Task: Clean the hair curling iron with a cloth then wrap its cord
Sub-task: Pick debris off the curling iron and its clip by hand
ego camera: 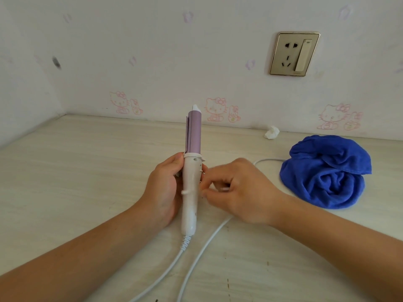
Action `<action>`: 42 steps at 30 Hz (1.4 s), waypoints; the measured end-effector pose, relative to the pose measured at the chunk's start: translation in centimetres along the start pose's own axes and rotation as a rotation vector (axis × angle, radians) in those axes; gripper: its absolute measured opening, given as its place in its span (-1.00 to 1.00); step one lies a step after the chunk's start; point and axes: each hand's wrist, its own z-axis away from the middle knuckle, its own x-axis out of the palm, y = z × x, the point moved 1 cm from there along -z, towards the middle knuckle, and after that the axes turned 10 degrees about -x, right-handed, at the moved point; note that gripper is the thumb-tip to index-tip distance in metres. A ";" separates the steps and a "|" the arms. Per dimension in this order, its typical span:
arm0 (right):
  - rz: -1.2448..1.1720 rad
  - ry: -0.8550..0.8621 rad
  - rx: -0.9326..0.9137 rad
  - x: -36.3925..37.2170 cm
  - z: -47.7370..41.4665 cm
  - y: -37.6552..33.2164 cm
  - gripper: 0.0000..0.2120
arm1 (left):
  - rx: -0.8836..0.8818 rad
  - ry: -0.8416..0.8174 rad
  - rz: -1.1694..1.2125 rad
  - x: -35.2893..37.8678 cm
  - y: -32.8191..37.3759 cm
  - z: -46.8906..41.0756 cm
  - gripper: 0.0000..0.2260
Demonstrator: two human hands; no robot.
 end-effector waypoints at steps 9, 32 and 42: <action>0.069 0.216 0.018 -0.7 -0.6 0.8 -0.88 | -0.009 -0.003 -0.018 -0.1 0.0 -0.1 -0.64; 0.035 0.223 0.037 -1.9 -0.9 1.3 -0.86 | 0.006 -0.121 -0.179 -0.1 -0.2 -0.2 -0.61; -0.034 0.186 -0.018 -1.7 -0.6 1.2 -0.86 | -0.091 -0.134 -0.120 -0.2 0.0 0.0 -0.67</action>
